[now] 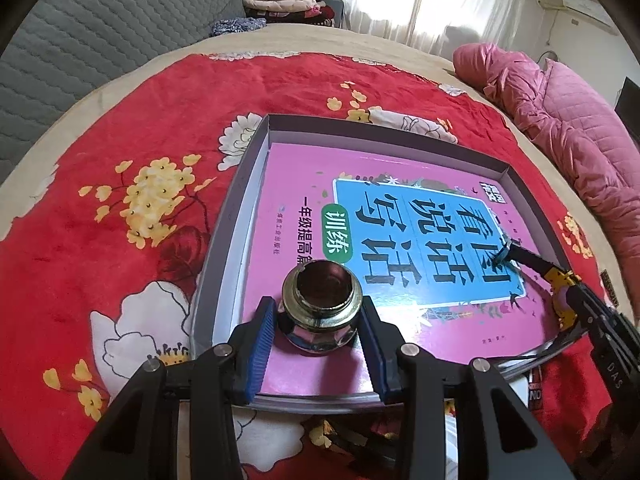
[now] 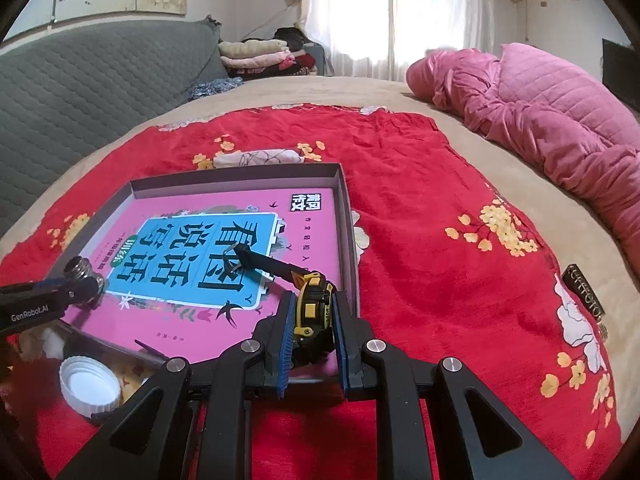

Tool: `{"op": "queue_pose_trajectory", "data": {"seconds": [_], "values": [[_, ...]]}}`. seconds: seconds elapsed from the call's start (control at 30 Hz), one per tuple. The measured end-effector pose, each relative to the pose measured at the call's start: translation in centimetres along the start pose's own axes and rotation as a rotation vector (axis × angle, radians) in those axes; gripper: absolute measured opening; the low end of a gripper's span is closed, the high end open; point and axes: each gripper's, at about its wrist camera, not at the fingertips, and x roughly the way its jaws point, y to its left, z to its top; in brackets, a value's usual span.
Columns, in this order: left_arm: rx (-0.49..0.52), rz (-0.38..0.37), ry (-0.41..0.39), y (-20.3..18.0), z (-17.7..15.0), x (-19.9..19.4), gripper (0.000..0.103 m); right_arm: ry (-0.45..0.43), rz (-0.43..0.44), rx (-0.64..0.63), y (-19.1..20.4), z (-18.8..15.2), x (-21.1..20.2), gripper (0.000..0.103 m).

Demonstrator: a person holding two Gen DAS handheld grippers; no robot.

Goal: Organize rigid objects
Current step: 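Lower the jar onto the workbook and open left tool while right tool releases the tape measure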

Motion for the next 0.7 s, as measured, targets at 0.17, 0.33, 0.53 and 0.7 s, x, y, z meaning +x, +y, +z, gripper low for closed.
{"op": "queue_pose_trajectory", "data": {"seconds": [0.17,0.33,0.53,0.7], "values": [[0.003,-0.005,0.009,-0.08,0.01,-0.09,0.041,0.005,0.014,0.016,-0.11,0.01,0.06,0.021],[0.011,-0.002,0.014,-0.24,-0.03,-0.13,0.041,0.008,0.025,0.034,-0.36,0.04,0.1,0.021],[0.03,0.023,0.025,-0.58,-0.07,0.03,0.041,0.013,0.044,0.069,-0.82,0.07,0.15,0.021],[0.044,0.048,0.034,-0.9,-0.14,0.04,0.041,0.005,0.07,0.091,-1.01,0.16,-0.01,0.025]]}}
